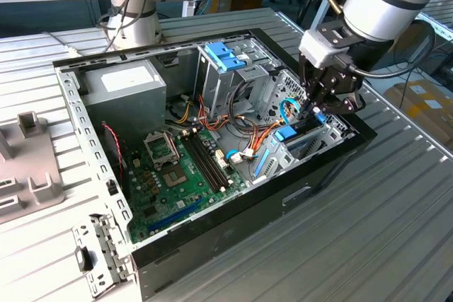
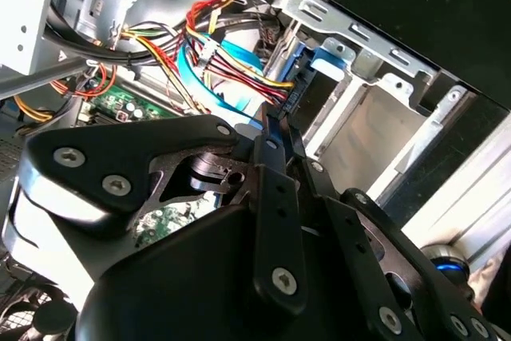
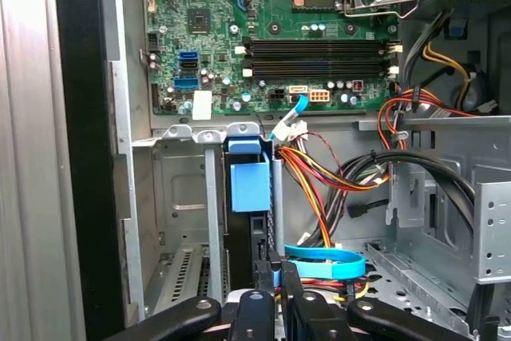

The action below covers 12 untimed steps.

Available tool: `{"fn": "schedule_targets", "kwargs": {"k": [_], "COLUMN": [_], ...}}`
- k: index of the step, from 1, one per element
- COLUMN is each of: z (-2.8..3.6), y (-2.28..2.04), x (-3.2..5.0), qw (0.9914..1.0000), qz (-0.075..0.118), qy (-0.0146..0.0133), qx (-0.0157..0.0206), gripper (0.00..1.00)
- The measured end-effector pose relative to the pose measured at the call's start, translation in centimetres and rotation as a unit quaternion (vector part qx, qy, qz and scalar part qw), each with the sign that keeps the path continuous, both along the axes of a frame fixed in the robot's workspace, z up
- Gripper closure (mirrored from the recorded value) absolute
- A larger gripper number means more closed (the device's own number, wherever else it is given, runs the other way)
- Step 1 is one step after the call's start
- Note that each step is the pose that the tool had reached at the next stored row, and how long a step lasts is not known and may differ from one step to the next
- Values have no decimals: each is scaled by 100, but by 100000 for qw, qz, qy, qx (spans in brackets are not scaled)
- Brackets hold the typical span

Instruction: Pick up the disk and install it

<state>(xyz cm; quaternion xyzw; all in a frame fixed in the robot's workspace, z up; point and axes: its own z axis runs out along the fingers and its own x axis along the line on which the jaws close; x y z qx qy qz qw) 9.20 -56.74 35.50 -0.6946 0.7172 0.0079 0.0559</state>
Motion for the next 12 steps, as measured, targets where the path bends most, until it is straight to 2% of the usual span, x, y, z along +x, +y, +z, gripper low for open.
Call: {"fn": "schedule_targets", "kwargs": {"k": [2,5,12], "z": [-6,-21,-72], "y": [-13,-56,-65], "x": [0,0,0], "qw": [100000,99999,99999], "qz": [-1,-2,-1], "qy": [3,3,2], "qx": [179,382,457], "gripper": [84,84,84]}}
